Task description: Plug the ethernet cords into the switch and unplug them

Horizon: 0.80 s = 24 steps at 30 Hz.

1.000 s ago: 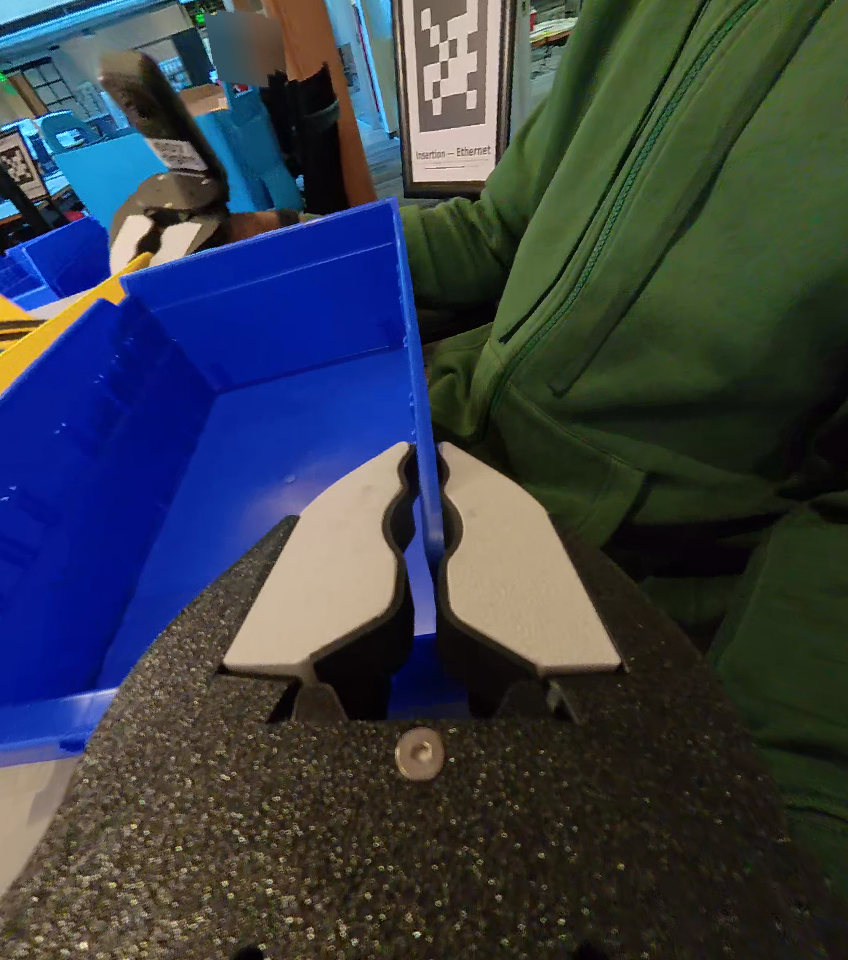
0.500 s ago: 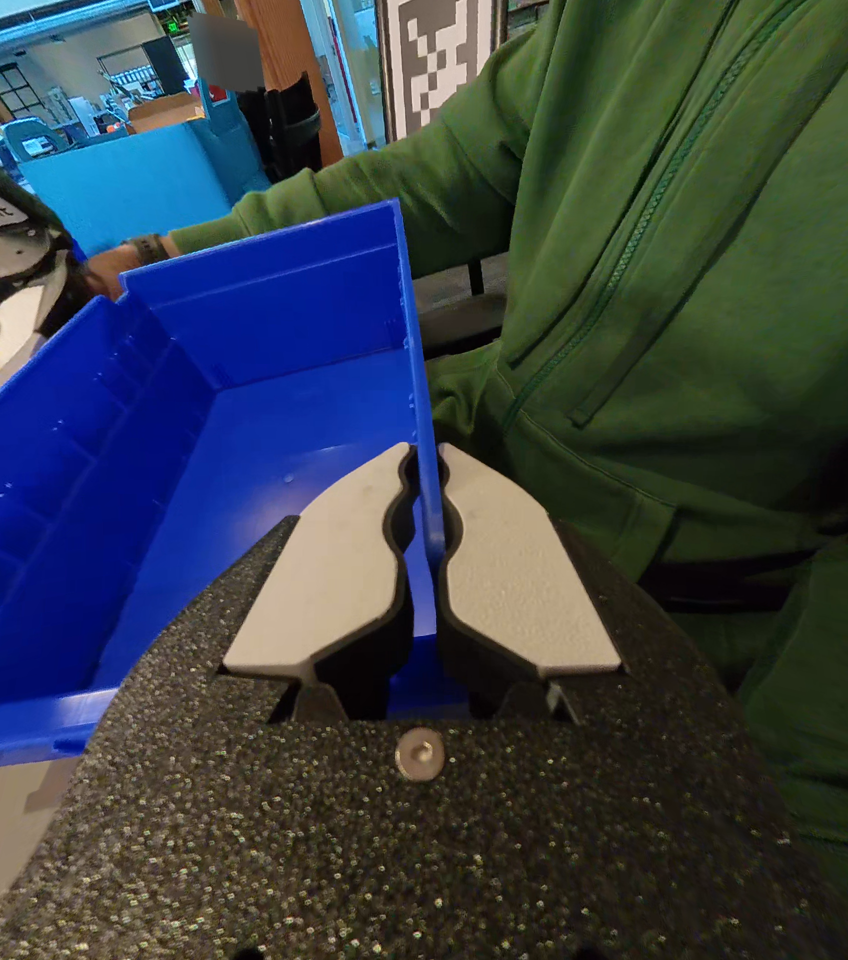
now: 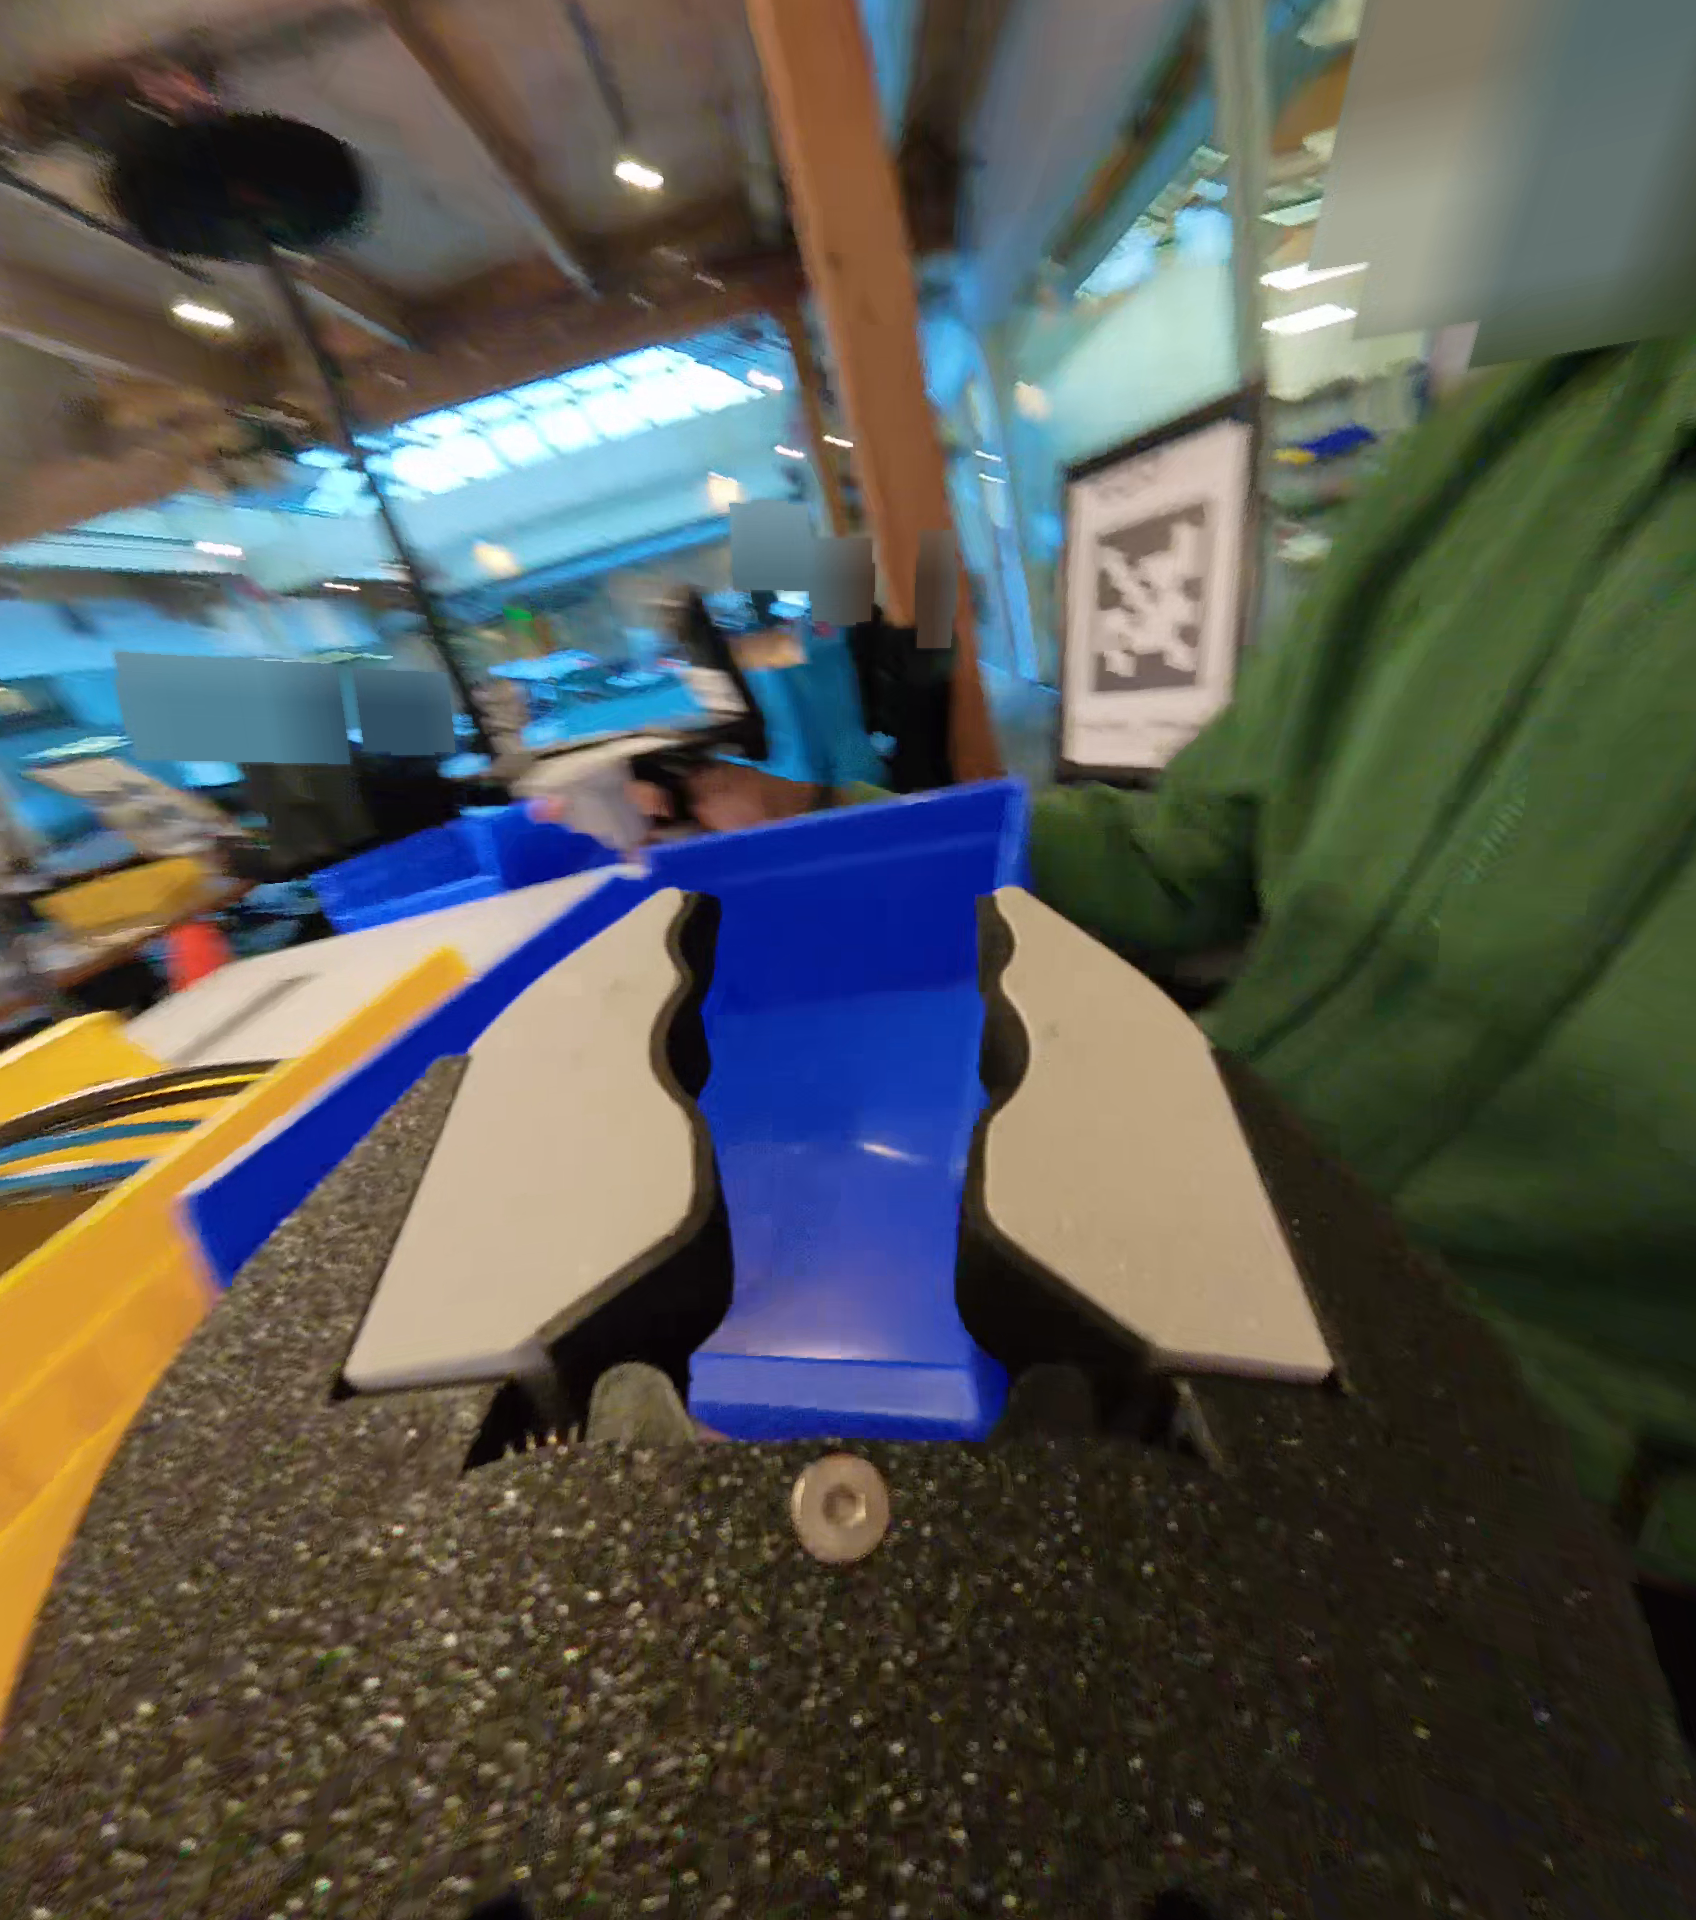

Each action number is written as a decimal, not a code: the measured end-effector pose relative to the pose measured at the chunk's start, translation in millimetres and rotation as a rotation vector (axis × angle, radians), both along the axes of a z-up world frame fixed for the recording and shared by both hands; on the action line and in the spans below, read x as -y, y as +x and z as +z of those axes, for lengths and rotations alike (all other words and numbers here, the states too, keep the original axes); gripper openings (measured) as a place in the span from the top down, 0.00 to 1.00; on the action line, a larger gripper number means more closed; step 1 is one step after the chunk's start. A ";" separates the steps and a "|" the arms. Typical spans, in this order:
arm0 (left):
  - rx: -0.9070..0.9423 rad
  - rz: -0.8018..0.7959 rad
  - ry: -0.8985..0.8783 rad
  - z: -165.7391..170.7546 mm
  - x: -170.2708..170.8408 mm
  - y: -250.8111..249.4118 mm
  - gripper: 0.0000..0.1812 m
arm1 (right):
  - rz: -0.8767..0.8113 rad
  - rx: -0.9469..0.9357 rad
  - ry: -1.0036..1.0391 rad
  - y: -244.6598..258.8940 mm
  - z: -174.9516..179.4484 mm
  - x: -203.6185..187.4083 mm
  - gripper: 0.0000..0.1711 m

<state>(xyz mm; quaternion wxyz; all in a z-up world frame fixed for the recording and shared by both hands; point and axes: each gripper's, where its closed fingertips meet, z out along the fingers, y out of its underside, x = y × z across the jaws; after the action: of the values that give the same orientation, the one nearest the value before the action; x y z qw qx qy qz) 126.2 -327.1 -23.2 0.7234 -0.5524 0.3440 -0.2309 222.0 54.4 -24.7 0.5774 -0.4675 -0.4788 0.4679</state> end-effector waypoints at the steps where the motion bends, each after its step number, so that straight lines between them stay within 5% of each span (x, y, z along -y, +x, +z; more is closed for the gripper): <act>1: 0.038 0.093 0.014 7.2 -6.4 -13.9 0.72 | -0.053 -0.002 -0.005 15.8 -3.1 -1.7 0.79; 4: 0.168 0.456 -0.012 18.0 -37.0 -72.7 0.72 | -0.097 -0.013 0.013 47.0 -22.1 -1.7 0.85; 6: 0.322 0.695 -0.103 13.0 -53.8 -118.8 0.72 | -0.112 0.013 -0.117 57.2 -23.6 -13.9 0.80; 8: 0.459 0.840 -0.173 1.2 -59.8 -149.8 0.72 | -0.083 -0.021 -0.193 65.8 -11.6 -9.9 0.81; 12: 0.497 1.017 -0.232 -16.0 -67.1 -179.3 0.69 | 0.029 0.215 -0.143 66.1 -5.2 47.1 0.70; 18: 0.132 1.024 -0.190 -11.6 -105.4 -158.7 0.62 | 0.299 0.405 0.228 74.7 13.6 196.4 0.63; 24: -0.264 0.787 -0.368 -25.2 -142.7 -128.6 0.58 | 0.440 0.589 0.513 87.2 -17.3 281.5 0.60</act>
<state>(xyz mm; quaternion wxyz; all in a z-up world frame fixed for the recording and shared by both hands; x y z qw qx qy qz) -2.4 -184.4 -48.5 0.5960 -0.7850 0.1502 0.0769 309.2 -227.0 -41.9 0.4004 -0.3093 -0.8113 0.2929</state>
